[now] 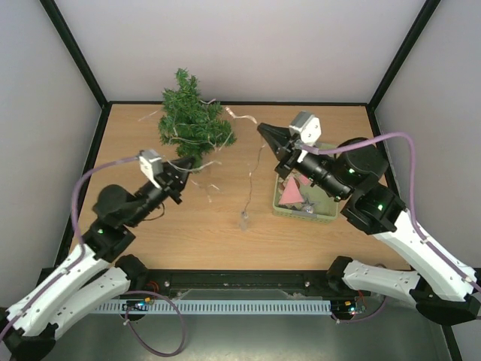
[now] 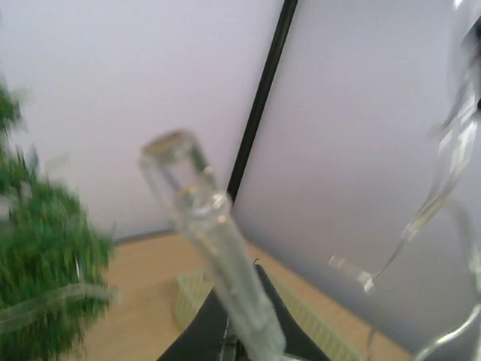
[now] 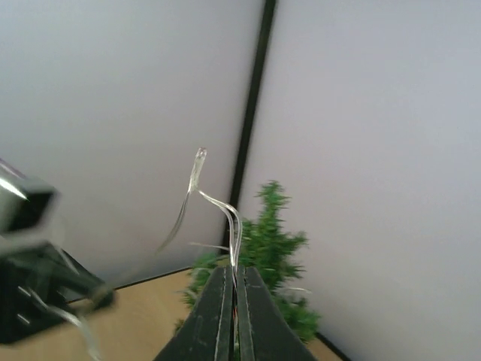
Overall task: Decorate the small christmas tree
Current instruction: Wrap the decoration item around the Christmas tree.
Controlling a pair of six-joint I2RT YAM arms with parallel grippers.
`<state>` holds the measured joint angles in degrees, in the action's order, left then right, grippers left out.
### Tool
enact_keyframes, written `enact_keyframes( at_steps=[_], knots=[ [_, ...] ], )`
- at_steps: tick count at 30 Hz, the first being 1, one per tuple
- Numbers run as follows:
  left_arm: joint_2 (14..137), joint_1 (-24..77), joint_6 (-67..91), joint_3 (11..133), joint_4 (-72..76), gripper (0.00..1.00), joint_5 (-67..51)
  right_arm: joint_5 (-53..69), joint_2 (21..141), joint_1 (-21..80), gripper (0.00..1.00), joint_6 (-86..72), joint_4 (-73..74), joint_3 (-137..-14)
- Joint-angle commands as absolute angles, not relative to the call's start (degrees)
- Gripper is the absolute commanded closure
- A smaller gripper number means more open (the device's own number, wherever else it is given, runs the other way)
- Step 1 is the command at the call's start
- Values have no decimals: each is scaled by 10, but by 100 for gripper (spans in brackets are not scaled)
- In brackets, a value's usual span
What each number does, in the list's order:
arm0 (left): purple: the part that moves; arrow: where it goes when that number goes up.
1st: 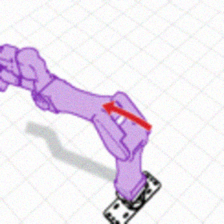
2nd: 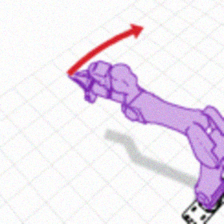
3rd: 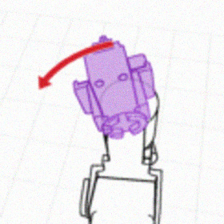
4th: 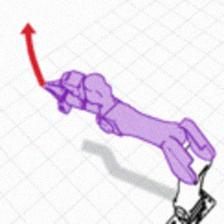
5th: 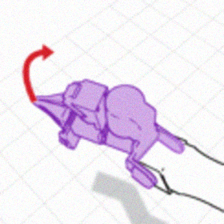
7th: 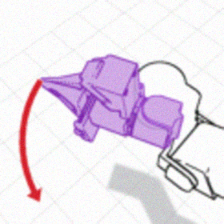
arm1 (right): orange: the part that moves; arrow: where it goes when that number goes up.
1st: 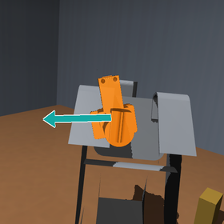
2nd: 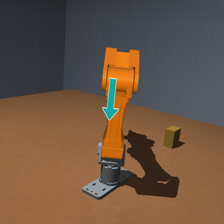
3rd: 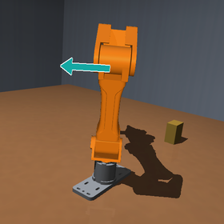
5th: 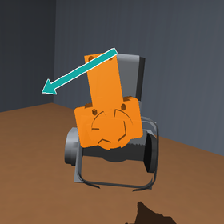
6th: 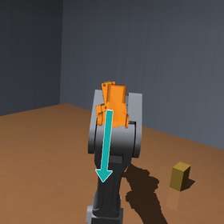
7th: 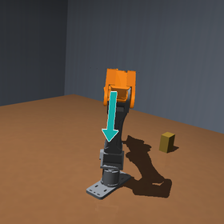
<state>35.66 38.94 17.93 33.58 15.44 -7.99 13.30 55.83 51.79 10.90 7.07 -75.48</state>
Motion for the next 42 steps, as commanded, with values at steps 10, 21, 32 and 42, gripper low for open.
enact_keyframes(
  at_steps=[10,21,32,42],
  knots=[
    [453,390,180,655,-29,98,-58,22,523,520,98,138,31,-722],
    [551,292,153,820,-173,98,60,-117,597,519,98,273,-6,-782],
    [588,137,153,851,-167,98,93,-93,750,494,98,307,-39,-940],
    [658,4,178,877,-161,98,80,-54,847,451,98,324,-44,-1016]
  ],
)
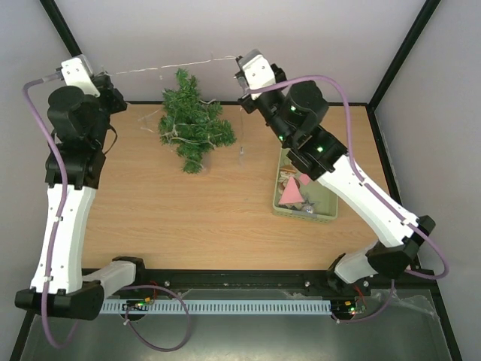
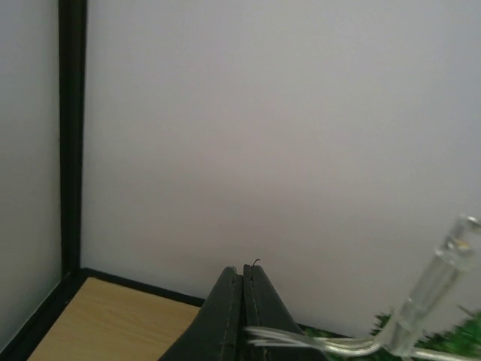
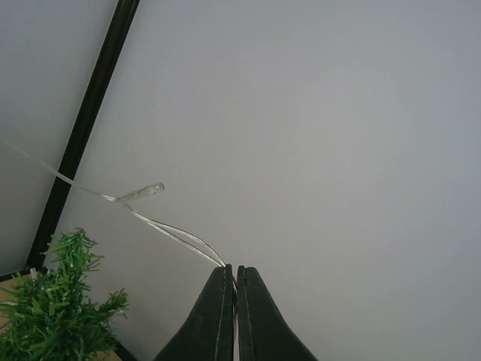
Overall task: Decorate the small christmas tree
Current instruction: Wrap the decoration item around the Christmas tree.
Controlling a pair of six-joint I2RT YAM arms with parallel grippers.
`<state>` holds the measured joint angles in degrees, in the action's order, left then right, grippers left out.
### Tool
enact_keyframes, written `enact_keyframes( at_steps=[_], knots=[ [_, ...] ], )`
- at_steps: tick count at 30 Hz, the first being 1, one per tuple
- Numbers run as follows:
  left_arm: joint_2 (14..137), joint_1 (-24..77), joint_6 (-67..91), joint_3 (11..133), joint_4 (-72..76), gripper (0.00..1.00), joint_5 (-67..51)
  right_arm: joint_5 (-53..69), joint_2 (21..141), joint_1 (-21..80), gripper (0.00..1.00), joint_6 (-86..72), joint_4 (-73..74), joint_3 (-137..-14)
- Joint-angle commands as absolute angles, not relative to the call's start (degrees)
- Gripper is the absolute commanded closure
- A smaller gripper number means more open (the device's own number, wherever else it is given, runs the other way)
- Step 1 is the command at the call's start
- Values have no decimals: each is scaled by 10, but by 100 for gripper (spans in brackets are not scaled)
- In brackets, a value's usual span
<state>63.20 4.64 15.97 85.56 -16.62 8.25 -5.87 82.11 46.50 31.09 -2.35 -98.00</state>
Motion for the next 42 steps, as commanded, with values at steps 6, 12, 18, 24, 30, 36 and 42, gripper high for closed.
enact_keyframes(
  at_steps=[6,12,18,24,30,36,42],
  knots=[
    [714,-22,134,895,-161,98,81,-46,941,420,98,333,32,-1126],
    [782,-29,102,899,-152,96,66,-23,1002,388,98,320,55,-1168],
    [870,-74,130,947,-167,96,42,9,1080,363,98,302,83,-1228],
    [928,-95,133,986,-172,98,25,31,1118,343,98,294,84,-1247],
    [966,-101,114,1025,-204,98,-7,41,1140,329,98,278,89,-1248],
    [960,-101,90,1065,-288,98,19,54,1154,326,98,279,112,-1254],
    [880,-100,80,990,-279,98,18,72,1153,326,98,271,115,-1241]
  ],
)
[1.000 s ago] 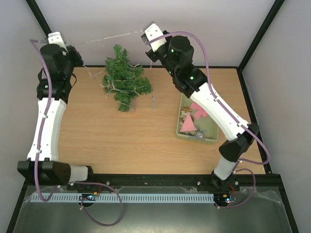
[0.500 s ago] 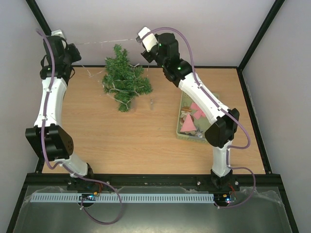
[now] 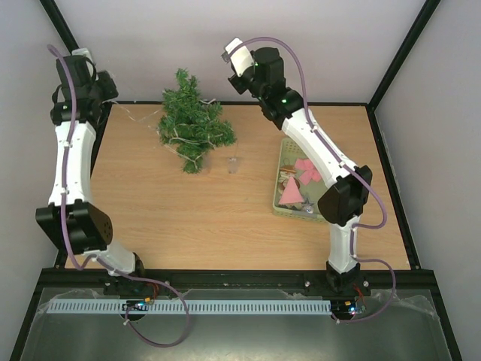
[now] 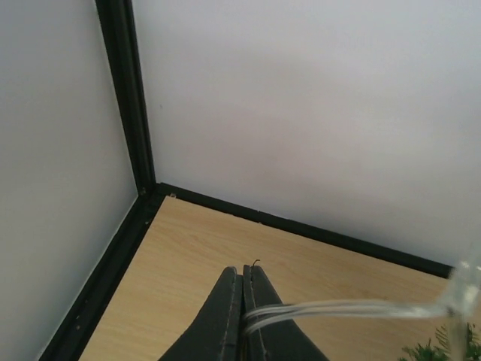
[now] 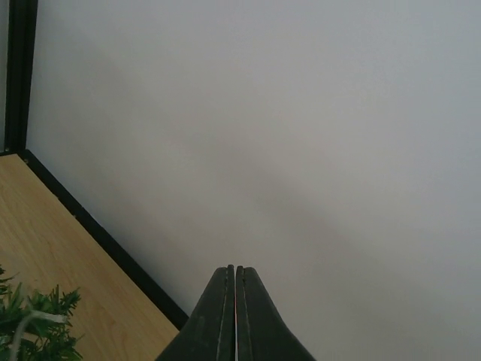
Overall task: Decorate the small christmas tree
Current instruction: Wrap the decoration item around the Christmas tree.
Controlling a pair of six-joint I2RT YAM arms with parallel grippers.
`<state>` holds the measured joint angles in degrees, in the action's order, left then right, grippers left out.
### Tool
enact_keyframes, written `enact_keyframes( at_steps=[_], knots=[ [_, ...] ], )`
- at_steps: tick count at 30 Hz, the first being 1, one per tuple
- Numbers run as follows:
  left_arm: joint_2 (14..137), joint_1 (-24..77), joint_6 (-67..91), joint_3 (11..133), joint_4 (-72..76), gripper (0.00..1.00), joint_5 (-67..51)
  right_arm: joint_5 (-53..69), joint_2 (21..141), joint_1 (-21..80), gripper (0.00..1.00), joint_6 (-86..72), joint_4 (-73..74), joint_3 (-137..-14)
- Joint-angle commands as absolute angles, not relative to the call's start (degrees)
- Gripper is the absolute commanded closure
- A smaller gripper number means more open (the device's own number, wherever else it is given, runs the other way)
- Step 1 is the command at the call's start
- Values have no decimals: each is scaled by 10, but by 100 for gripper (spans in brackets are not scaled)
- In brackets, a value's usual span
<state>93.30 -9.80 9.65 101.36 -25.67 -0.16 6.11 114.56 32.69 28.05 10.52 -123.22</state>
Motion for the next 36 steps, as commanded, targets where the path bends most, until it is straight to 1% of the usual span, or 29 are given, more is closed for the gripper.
enact_keyframes(
  at_steps=[1,3,5,7,11,15,18,21,24,31,36],
  knots=[
    [876,-101,80,987,-289,98,40,77,1154,326,98,270,115,-1241],
    [865,-102,78,967,-284,98,57,87,1156,326,98,267,119,-1240],
    [860,-103,75,944,-261,98,23,96,1155,326,98,264,137,-1235],
    [868,-104,74,950,-268,98,-11,83,1144,326,98,241,150,-1216],
    [873,-105,77,945,-257,98,-54,74,1088,325,83,177,183,-1126],
    [883,-105,77,949,-254,98,-65,196,997,310,73,143,148,-984],
    [885,-106,77,951,-263,98,-69,236,936,309,68,143,104,-881],
    [881,-106,81,954,-268,98,-71,283,910,308,63,171,90,-818],
    [876,-106,86,961,-274,98,-79,295,928,308,60,190,106,-815],
    [855,-106,94,941,-279,97,-78,312,985,302,58,230,123,-850],
    [846,-106,99,923,-276,98,-78,298,1020,301,58,241,130,-849]
  ],
)
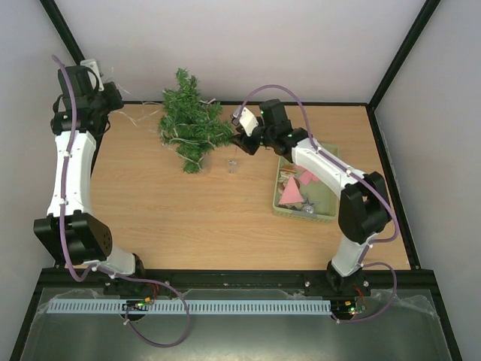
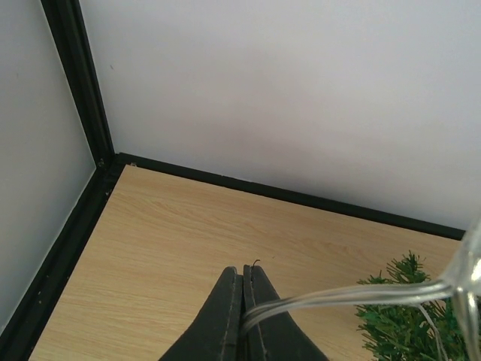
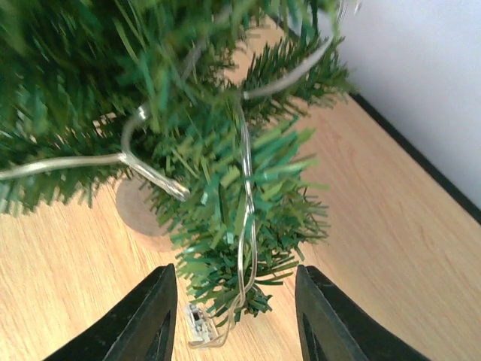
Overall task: Decorate the small christmas tree
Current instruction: Wrap the decoration item around the Christmas tree.
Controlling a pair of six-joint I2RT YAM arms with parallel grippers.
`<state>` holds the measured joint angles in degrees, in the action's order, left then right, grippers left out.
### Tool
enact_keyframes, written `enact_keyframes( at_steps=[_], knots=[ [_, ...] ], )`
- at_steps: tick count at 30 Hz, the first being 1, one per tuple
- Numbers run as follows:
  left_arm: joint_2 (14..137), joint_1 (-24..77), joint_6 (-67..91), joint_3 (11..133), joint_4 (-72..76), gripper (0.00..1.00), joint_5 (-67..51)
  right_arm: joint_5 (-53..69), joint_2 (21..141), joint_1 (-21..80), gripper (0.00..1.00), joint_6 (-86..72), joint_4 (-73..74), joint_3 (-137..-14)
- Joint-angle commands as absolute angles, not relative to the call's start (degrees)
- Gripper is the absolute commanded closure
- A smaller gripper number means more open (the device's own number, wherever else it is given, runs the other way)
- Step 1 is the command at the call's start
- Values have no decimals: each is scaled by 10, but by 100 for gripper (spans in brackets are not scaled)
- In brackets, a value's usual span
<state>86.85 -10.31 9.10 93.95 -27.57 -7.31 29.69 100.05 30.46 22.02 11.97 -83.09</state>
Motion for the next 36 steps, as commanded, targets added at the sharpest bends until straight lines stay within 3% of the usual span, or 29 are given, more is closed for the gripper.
enact_keyframes(
  at_steps=[1,8,18,24,29,36],
  knots=[
    [845,-106,102,920,-275,98,-77,295,1026,301,60,243,131,-852],
    [835,-106,108,920,-285,98,-58,258,1016,301,98,242,111,-852],
    [801,-104,108,889,-280,98,-32,254,1006,300,98,236,123,-879],
    [794,-103,112,864,-272,98,-4,191,1004,299,98,211,129,-897],
    [809,-105,109,903,-342,98,46,130,992,281,98,157,107,-937],
    [763,-105,116,852,-308,98,46,139,1002,263,98,148,108,-1006]
  ],
)
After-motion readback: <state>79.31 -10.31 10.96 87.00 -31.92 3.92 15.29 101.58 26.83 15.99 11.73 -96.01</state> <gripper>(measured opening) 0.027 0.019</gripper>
